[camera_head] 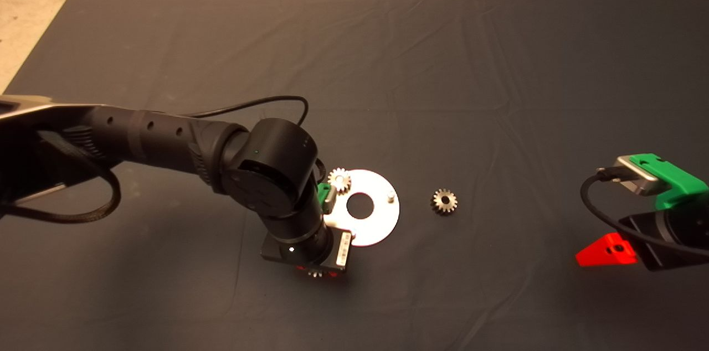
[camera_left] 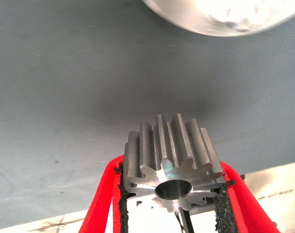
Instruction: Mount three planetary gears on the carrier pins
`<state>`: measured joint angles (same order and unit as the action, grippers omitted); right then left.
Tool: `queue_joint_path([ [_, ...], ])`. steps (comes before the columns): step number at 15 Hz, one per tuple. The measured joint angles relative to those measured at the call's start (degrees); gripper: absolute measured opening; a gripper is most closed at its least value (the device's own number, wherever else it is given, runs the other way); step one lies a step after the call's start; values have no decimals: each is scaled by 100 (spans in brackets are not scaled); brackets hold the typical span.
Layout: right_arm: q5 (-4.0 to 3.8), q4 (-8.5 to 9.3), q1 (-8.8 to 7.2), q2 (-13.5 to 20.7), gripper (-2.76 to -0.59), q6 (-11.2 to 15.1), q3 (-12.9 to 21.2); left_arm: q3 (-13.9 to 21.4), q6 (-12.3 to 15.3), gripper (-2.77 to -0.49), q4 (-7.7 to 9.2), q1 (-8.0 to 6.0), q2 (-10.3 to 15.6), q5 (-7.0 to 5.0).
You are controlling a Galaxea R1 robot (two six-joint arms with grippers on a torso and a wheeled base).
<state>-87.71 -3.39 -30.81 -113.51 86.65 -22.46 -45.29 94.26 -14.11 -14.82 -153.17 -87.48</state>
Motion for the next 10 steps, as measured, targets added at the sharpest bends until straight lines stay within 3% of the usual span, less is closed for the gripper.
queue_joint_path([
  [3, -2, 0, 0, -2, -62, 0, 0, -253, -348, -242, 5, 0, -210, -2],
  [10, 0, 0, 0, 0, -62, 0, 0, -948, -860, -243, 64, -9, -717, 2],
])
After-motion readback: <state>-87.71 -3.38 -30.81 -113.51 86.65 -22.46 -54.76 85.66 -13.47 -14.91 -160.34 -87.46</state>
